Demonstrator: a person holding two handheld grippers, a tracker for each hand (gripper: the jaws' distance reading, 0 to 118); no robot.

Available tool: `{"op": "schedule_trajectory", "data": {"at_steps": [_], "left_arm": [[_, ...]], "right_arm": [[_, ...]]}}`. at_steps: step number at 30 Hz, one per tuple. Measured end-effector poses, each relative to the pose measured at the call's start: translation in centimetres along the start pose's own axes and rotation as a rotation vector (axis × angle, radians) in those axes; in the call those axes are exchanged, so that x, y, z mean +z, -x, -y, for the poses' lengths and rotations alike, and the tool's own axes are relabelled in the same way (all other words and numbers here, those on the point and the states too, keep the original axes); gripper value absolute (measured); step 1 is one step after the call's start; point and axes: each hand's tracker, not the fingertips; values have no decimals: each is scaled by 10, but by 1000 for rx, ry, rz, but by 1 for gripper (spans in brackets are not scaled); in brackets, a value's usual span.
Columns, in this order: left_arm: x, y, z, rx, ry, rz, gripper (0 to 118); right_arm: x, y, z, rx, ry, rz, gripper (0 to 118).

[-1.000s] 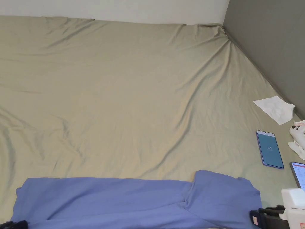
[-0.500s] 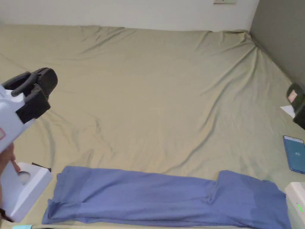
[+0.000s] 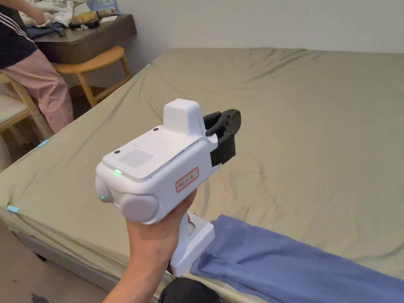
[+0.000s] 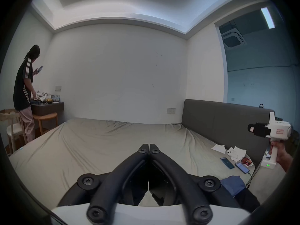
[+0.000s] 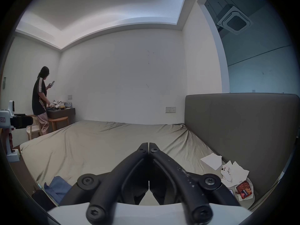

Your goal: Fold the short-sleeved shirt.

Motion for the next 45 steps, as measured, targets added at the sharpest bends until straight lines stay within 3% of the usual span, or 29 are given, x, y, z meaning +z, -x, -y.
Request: {"op": "schedule_trajectory", "data": {"at_steps": [3,4,7,10,12,16,23,31,36,41,45], "left_arm": [[-4,19,2,112,54,74,1],[-11,29,4,199,119,116,20],[-44,83,49,494,353,232,118],[-67,122,116,569,637,77,109],[-72,138,156,618,786,6,109],[-75,155,205,702,915,65,107],[-87,152,235,825,938,107,95],[-95,143,231,666,975,89,83],[-87,164,231,616,944,-27,84],[-85,162,239,774,954,65,98],[-96,126,238,598,1003,122,100]], "right_arm": [[-1,7,-3,4,10,-25,0],[-2,10,-2,19,15,-27,0],[-3,12,0,-8,36,-76,0],[-3,15,5,-26,53,-106,0],[-4,18,8,-28,66,-120,0],[-8,20,15,-51,104,-149,0],[-7,26,17,-22,120,-170,0],[-4,24,12,-30,124,-183,0],[-1,22,11,-27,128,-181,0],[0,23,12,-22,133,-185,0],[-3,21,13,-61,142,-193,0]]}}
